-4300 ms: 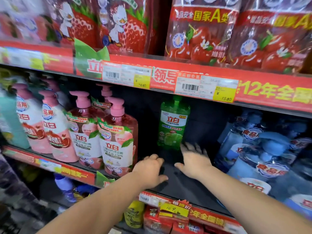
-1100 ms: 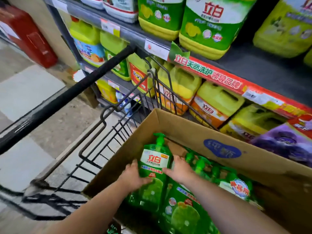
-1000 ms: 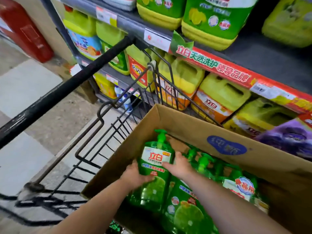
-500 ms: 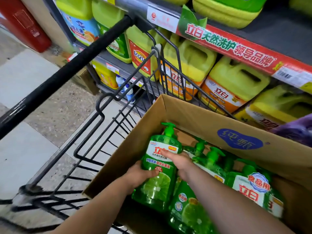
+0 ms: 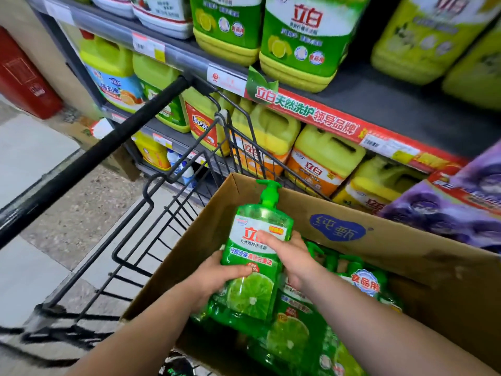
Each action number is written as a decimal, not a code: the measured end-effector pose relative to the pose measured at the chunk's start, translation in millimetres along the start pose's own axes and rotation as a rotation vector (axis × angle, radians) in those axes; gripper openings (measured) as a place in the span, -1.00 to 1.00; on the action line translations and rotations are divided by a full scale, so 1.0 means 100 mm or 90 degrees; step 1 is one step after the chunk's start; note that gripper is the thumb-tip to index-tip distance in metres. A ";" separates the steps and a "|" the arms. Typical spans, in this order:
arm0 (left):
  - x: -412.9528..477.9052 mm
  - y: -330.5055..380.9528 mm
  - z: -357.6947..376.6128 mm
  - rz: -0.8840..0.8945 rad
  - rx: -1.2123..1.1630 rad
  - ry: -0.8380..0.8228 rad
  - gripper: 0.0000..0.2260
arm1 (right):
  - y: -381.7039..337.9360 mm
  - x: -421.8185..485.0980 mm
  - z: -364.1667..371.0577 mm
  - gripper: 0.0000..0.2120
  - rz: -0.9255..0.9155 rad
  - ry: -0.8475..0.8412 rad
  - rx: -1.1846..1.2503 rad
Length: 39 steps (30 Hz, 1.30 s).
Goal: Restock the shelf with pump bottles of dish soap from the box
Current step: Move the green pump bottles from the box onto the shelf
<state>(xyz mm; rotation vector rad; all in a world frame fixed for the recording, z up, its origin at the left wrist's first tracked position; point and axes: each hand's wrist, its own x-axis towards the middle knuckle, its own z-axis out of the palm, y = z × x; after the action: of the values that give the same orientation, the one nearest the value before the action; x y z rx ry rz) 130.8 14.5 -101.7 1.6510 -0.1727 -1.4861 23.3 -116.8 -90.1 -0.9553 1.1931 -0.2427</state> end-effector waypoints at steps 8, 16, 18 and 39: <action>-0.34 0.38 0.72 0.109 0.070 -0.068 -0.66 | -0.45 -0.49 -0.63 -0.47 -0.084 0.041 0.037; -0.87 0.61 1.75 0.201 0.149 -0.119 -0.70 | -0.62 -1.27 -1.59 -0.45 -0.204 0.080 0.132; -1.04 0.62 2.06 0.234 0.168 -0.132 -0.80 | -0.64 -1.53 -1.87 -0.48 -0.240 0.095 0.139; -2.94 -0.80 5.96 0.313 0.312 -0.540 -0.81 | 0.68 -4.64 -5.42 -0.57 -0.390 0.461 0.271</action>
<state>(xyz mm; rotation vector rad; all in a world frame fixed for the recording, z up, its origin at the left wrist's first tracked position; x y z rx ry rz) -495.1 -55.3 123.8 1.0781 -1.3893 -1.7220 -650.5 -57.9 148.4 -0.8476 1.3759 -1.3688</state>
